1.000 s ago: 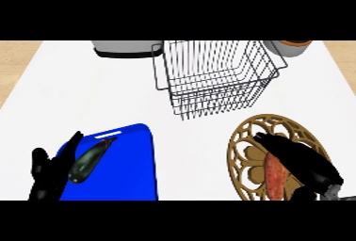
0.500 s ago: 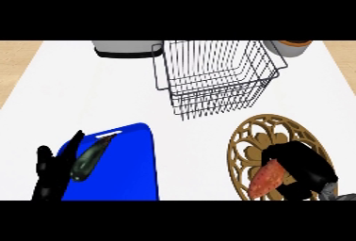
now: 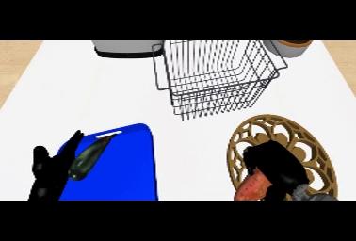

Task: Pick the sweet potato from the placemat and place it in the basket

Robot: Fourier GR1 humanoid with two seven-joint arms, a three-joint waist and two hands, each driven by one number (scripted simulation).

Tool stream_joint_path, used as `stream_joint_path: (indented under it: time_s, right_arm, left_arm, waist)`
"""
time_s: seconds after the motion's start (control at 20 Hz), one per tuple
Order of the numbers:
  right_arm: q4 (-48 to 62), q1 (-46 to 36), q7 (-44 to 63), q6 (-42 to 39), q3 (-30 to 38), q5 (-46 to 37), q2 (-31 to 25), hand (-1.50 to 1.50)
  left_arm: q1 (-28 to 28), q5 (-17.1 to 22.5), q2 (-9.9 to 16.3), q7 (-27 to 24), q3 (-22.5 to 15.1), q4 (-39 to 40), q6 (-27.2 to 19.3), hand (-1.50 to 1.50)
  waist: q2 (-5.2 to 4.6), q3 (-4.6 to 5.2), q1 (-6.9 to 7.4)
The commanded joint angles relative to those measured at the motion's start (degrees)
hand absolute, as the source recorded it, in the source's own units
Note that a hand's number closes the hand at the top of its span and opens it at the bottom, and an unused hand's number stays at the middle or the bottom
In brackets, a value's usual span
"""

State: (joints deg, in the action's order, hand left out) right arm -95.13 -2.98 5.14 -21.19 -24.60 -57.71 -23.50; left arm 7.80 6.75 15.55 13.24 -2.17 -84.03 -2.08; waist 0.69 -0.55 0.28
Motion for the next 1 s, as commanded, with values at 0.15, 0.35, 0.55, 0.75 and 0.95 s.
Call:
stream_joint_path:
  time_s: [0.15, 0.35, 0.55, 0.75, 0.95]
  right_arm:
    - [0.5, -3.7, 24.7, 0.4, -19.4, -13.1, 22.8, 1.5]
    - [0.8, -7.7, 37.0, 9.9, -26.6, -9.4, 23.2, 1.5]
    - [-10.8, -4.0, 37.1, 26.8, -24.2, 2.7, 23.4, 1.5]
    - [-14.2, -11.3, 43.8, 37.5, -27.5, 1.6, 23.4, 1.5]
    - [-18.1, -22.0, 54.8, 40.2, -25.6, 1.3, 23.5, 1.5]
  left_arm:
    - [1.1, -1.0, -0.9, 1.6, -2.0, 2.6, 0.6, 0.0]
    - [-1.3, -0.5, -1.6, 3.0, -1.7, 2.5, 0.2, 0.0]
    - [1.2, -0.4, -1.6, 1.7, -2.0, 1.8, 0.8, 0.0]
    - [0.6, -1.3, -2.4, 2.3, -2.3, 1.4, -0.3, 0.0]
    - [-0.2, -0.9, -2.0, 2.2, -1.1, 2.8, 0.1, 0.0]
  waist:
    - [-0.62, 0.79, 1.92]
    - [-0.91, 0.56, 1.99]
    - [-1.01, 0.17, 1.79]
    - [-0.69, 0.54, 1.47]
    - [-0.68, 0.76, 1.18]
